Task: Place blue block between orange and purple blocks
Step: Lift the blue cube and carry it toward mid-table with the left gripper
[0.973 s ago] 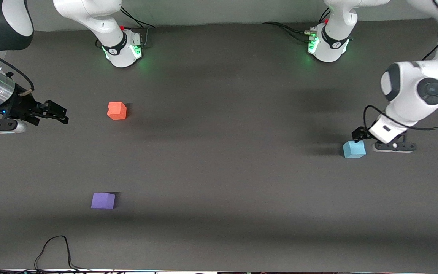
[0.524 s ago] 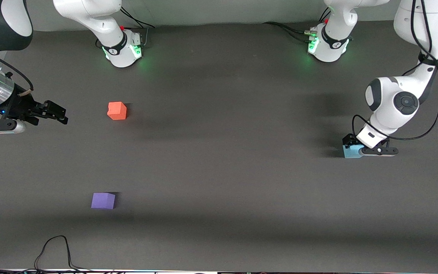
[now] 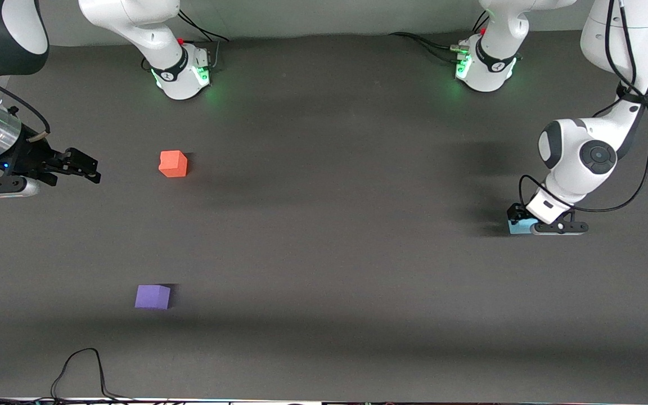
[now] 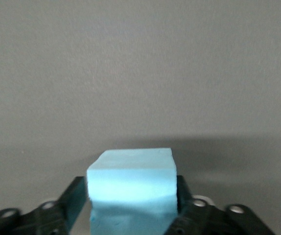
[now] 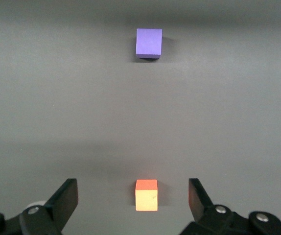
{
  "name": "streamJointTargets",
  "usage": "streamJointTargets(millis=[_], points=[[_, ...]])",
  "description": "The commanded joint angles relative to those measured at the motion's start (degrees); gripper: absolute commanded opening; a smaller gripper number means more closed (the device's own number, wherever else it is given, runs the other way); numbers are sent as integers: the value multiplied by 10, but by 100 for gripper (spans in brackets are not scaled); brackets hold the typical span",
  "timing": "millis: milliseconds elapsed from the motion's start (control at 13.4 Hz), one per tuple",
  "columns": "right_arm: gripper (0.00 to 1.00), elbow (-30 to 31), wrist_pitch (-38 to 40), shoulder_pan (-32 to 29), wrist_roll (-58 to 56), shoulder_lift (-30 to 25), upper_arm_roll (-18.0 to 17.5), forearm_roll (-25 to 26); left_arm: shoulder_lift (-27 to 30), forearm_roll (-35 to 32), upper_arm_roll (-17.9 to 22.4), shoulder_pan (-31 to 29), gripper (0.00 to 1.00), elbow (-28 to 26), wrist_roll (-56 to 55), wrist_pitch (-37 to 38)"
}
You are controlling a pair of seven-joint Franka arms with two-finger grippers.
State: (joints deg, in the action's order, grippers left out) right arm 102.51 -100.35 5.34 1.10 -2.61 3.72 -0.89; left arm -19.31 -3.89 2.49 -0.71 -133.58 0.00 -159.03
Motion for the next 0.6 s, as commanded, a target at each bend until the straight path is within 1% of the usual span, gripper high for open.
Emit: streamJointTargets(millis=[0,75,150,225,374,449,524], points=[[100,-6,-1,1,-14,3,2,5,-13,-1,-1,4,69,29,-23,30],[100,-6,-1,1,-14,3,2,5,-13,-1,-1,4,63,28,-24,33],[100,-6,-1,1,-14,3,2,5,-14,-1,-2,4,54,28,-24,33],[100,-6,-1,0,-14,3,3,5,-15,-1,-2,4,48,29,-24,33],[100,-6,-1,0,-14,3,3,5,-12,-1,-2,4,48,38,-25,39],[100,-6,-1,0,-14,3,3,5,-6,-1,-2,3,48,56,-23,73],[100,-6,-1,0,-14,3,3,5,5,-1,-2,3,48,94,-23,141]])
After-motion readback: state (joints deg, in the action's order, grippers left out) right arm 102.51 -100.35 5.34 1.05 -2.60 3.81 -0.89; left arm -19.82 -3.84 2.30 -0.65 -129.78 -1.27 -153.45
